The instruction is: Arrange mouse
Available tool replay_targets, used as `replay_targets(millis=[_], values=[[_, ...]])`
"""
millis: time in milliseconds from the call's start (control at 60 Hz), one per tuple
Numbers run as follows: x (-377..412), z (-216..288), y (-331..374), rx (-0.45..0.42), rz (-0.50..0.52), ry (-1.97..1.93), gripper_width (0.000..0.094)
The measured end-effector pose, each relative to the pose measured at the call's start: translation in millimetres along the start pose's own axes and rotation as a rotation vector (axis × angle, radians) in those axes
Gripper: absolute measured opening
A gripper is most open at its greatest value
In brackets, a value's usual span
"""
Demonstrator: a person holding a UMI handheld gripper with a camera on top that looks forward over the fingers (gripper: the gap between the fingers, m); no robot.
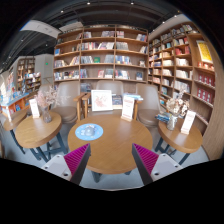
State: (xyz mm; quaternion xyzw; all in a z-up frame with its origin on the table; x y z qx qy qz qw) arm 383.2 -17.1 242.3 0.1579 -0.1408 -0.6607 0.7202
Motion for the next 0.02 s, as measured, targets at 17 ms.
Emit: replay_targets(millis=[17], values=[[-0.6, 0.3, 0.5, 0.0, 0.0, 0.0, 0.0854]])
Point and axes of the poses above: the point between the fingertips, and its own axes, seen from behind it with the camera up: x to the left, z up, y backward, against the way the camera looks, the point moved 7 cm from there along y, backward, against the way the camera looks, and after that the axes turned 6 degrees about z, right-handed, at the moved point
